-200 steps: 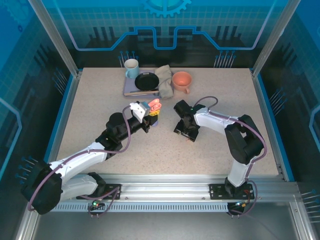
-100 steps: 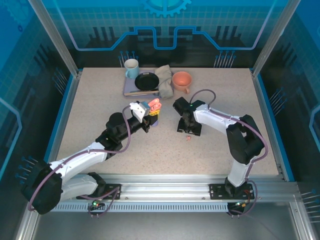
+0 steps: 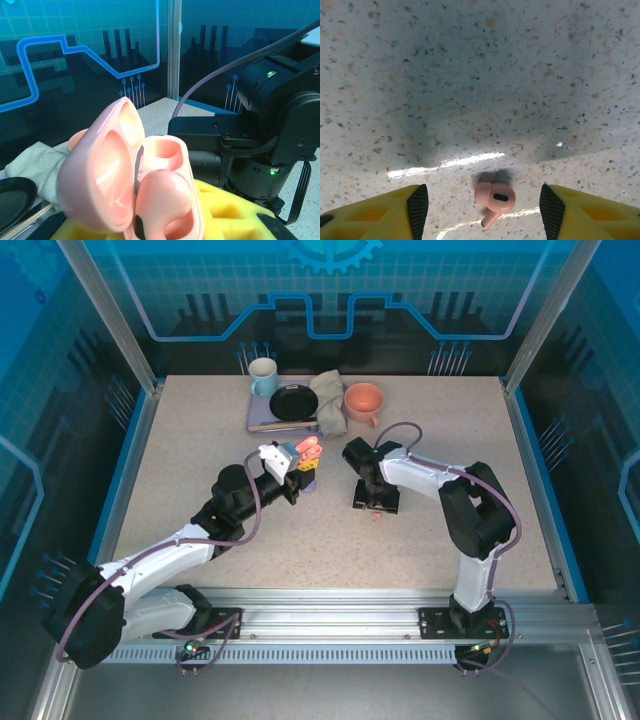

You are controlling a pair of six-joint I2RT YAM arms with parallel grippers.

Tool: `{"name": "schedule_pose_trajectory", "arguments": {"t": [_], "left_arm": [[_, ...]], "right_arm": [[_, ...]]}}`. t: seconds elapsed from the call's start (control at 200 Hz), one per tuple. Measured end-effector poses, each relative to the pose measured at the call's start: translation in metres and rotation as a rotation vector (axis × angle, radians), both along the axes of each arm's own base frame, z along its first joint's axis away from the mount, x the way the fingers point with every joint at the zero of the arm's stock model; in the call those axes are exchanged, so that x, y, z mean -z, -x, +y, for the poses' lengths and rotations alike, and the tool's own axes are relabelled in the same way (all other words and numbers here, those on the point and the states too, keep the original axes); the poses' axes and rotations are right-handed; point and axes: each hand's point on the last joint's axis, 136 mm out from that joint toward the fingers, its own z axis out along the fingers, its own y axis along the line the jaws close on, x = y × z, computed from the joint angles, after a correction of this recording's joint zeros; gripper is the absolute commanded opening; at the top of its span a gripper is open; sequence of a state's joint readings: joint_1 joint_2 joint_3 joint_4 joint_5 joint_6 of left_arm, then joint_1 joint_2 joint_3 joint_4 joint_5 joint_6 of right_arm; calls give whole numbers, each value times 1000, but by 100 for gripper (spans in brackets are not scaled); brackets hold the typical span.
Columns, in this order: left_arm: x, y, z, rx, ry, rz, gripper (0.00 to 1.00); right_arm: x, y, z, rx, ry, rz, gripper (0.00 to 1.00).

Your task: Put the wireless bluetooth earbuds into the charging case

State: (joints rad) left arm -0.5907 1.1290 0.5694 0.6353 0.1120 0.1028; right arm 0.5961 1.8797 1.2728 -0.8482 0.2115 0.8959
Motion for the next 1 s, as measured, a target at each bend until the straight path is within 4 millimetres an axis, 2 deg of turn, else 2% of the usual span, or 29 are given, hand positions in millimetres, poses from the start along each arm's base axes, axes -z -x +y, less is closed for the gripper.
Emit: {"name": "schedule_pose_trajectory", "arguments": {"t": [0.325, 0.575, 1.0], "left_arm": [[0, -2, 2, -7, 0, 0, 0], [0, -2, 2, -7, 1, -1, 0], [2, -3, 2, -8, 0, 2, 0]], "right_arm": [[4, 2, 0, 9, 0, 10, 56], [15, 13, -7, 24, 18, 40, 55], [17, 10, -4, 39, -4, 22, 48]]}}
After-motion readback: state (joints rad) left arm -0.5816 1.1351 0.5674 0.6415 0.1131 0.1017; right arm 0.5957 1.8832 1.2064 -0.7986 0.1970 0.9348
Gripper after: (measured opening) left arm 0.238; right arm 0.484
